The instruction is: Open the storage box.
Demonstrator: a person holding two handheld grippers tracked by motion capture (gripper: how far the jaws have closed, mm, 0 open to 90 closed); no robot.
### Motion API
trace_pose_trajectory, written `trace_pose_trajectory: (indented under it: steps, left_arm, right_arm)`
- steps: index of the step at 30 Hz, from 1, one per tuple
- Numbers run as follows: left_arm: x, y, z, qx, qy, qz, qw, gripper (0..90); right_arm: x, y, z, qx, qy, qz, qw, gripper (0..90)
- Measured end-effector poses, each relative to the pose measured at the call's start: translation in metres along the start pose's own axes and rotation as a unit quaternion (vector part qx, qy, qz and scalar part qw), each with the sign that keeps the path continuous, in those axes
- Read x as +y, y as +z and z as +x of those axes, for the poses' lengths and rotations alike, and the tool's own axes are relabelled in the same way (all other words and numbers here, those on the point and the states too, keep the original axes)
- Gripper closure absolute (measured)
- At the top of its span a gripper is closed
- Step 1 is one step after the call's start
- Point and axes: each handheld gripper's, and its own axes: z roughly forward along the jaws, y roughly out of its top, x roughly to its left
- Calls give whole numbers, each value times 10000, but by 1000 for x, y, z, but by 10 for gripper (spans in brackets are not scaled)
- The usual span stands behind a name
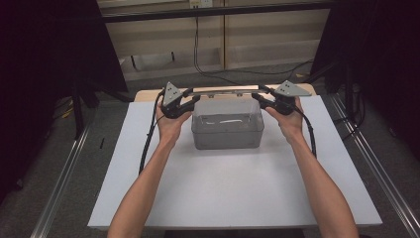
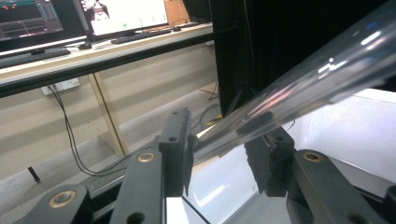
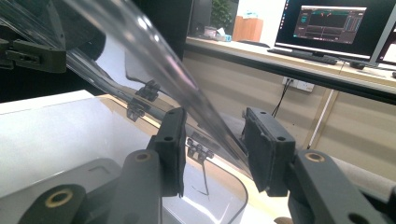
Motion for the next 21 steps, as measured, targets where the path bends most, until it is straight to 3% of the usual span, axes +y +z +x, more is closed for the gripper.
trace_pose_trajectory:
  steps: [21]
  left_arm:
    - [0,11,14,137,-278,44,9995,688]
  right_arm:
    - [7,15,-10,-93,153,4,9998,615]
